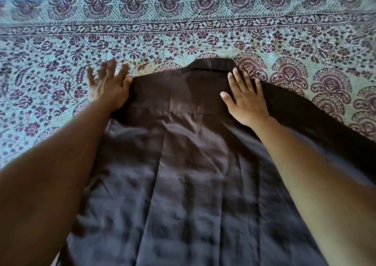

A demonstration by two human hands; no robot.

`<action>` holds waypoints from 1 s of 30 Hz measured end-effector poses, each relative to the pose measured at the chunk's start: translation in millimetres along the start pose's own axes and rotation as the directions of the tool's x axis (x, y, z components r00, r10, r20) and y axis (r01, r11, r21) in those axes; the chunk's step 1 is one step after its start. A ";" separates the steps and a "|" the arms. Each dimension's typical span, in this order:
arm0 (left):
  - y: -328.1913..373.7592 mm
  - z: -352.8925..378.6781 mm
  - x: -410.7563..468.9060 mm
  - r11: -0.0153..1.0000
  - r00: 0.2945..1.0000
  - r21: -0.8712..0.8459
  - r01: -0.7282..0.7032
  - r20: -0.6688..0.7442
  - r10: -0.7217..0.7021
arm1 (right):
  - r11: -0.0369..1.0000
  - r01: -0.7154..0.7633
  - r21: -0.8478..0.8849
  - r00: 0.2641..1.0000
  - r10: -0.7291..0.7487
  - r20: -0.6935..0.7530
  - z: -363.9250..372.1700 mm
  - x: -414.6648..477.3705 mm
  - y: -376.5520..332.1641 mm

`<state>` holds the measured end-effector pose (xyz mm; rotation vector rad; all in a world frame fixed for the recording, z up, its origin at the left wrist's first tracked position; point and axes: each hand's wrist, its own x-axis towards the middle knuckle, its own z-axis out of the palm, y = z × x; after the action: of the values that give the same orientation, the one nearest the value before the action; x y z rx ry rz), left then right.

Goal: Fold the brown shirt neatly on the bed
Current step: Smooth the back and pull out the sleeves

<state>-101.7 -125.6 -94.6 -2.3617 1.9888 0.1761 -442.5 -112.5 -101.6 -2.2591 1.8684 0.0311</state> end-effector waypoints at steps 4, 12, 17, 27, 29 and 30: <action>35.1 -2.9 -45.9 0.979 0.984 -0.140 -0.146 -0.122 0.129 | 0.987 0.097 0.132 0.957 -0.056 -0.286 -2.8 -25.8 -57.3; -10.0 22.8 -74.8 0.970 0.971 -0.036 -0.240 0.011 0.241 | 0.997 0.071 -0.027 0.989 -0.074 -0.125 30.8 -42.9 -50.8; -12.3 3.1 -69.4 0.999 1.000 -0.026 0.027 -0.012 -0.028 | 0.998 0.026 -0.055 0.998 -0.029 -0.054 22.9 -43.9 -57.8; 10.1 34.6 -197.0 0.940 0.941 -0.054 -0.336 0.032 0.338 | 0.994 0.110 -0.024 0.989 -0.111 -0.098 37.7 -137.8 -62.9; -29.3 32.0 -185.3 0.987 0.987 -0.020 -0.161 -0.012 0.161 | 0.998 0.039 -0.047 0.996 -0.042 -0.075 36.5 -137.7 -43.8; -48.5 28.6 -179.1 0.999 0.999 -0.003 -0.038 -0.018 0.038 | 0.998 0.020 -0.061 0.997 -0.024 -0.067 35.5 -136.5 -38.5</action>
<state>-85.4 61.3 -103.5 -2.3368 2.0442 0.1615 -427.7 32.7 -110.3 -2.3482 1.9005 0.0081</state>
